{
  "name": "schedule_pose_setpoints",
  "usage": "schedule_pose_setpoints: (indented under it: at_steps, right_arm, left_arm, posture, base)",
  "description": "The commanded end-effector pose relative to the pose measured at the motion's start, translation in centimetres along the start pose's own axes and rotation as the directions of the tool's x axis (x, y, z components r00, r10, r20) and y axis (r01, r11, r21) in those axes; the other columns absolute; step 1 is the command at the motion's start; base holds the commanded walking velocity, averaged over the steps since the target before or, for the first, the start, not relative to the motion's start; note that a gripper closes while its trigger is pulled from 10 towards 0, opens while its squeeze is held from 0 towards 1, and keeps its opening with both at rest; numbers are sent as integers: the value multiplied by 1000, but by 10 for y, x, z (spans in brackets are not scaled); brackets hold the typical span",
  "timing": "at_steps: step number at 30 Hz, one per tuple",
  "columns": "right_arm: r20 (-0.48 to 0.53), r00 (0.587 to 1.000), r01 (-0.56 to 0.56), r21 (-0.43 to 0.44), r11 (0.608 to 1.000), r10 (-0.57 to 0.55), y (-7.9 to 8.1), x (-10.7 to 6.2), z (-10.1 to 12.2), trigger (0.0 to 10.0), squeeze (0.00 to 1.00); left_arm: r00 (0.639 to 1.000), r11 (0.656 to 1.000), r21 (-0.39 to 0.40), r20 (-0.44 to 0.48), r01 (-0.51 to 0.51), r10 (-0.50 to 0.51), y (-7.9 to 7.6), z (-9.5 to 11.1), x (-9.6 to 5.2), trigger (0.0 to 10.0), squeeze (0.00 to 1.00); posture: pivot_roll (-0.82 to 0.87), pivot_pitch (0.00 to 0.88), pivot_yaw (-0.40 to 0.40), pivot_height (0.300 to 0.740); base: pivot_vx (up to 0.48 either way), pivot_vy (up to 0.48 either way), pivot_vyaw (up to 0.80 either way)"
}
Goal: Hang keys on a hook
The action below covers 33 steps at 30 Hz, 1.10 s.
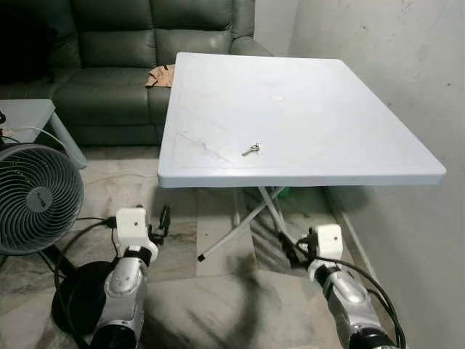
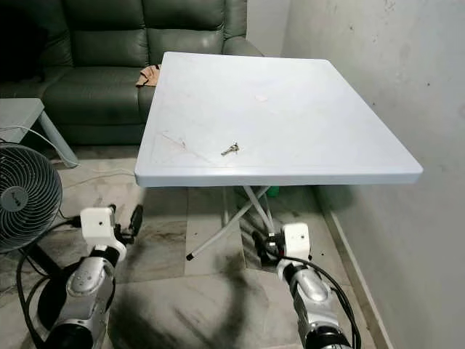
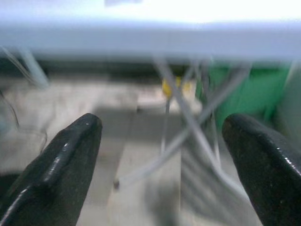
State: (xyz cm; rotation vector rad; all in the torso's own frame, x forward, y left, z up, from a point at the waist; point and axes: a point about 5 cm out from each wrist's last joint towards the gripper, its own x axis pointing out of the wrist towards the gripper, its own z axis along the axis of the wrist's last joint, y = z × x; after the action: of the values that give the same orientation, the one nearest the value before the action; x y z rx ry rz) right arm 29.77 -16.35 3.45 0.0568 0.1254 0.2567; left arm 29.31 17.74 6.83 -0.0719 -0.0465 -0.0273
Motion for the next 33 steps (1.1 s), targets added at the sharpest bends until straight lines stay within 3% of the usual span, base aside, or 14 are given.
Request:
schedule_pose_setpoints:
  at_steps: [1, 10, 16, 19, 25, 33]
  right_arm:
    - [83, 996, -20, -9, 1000, 21, 2, 5, 19, 10000, 0]
    - [224, 971, -79, -26, 997, 83, 17, 4, 61, 10000, 0]
    - [239, 966, -97, -30, 995, 101, 22, 1, 71, 10000, 0]
    - [245, 964, -100, -47, 994, 108, 25, 0, 77, 10000, 0]
    - [243, 957, -144, -71, 987, 157, 29, -12, 84, 10000, 0]
    - [241, 956, -155, -80, 985, 170, 32, -11, 89, 10000, 0]
  left_arm:
    - [998, 1000, -2, 65, 27, -27, -6, 19, 3, 10000, 0]
    - [989, 999, -41, 146, 13, -7, 7, 61, -13, 10000, 0]
    - [990, 998, -58, 143, 23, -14, 6, 73, -19, 10000, 0]
    - [995, 997, -74, 96, -6, 13, 5, 73, -18, 10000, 0]
    - [998, 996, -85, 63, 35, -29, -3, 82, -26, 10000, 0]
    - [1000, 997, -70, 23, 15, -13, 0, 78, -27, 10000, 0]
  posture:
    - [-72, 0, -27, 724]
    - [-103, 0, -10, 724]
    - [-101, 0, -8, 724]
    - [-94, 0, -12, 724]
    - [-87, 0, -23, 724]
    - [-82, 0, -32, 724]
  base:
    - [0, 0, 0]
    - [0, 0, 0]
    - [0, 0, 0]
    - [0, 0, 0]
    - [0, 0, 0]
    - [0, 0, 0]
